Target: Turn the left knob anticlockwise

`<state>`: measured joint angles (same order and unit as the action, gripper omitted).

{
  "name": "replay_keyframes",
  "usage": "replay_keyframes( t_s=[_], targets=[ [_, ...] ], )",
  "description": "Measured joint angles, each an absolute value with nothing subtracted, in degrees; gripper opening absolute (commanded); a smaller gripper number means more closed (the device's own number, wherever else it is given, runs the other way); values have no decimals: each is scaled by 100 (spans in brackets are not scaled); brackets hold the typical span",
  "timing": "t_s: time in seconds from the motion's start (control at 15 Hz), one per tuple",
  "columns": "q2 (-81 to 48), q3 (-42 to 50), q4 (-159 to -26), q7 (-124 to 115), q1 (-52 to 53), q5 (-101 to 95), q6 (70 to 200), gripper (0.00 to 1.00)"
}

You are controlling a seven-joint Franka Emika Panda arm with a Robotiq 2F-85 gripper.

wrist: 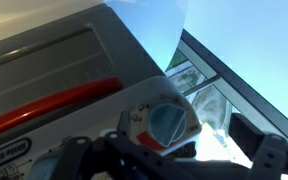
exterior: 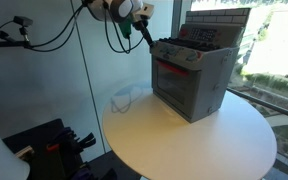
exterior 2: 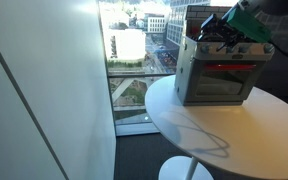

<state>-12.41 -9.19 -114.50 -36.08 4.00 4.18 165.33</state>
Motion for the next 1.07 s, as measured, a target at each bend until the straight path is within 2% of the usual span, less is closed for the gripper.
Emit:
replay_keyframes(
  t_s=[1.07],
  targets=[
    [-1272,-1055,-11363,-3630,405,499,16621,100]
  ],
)
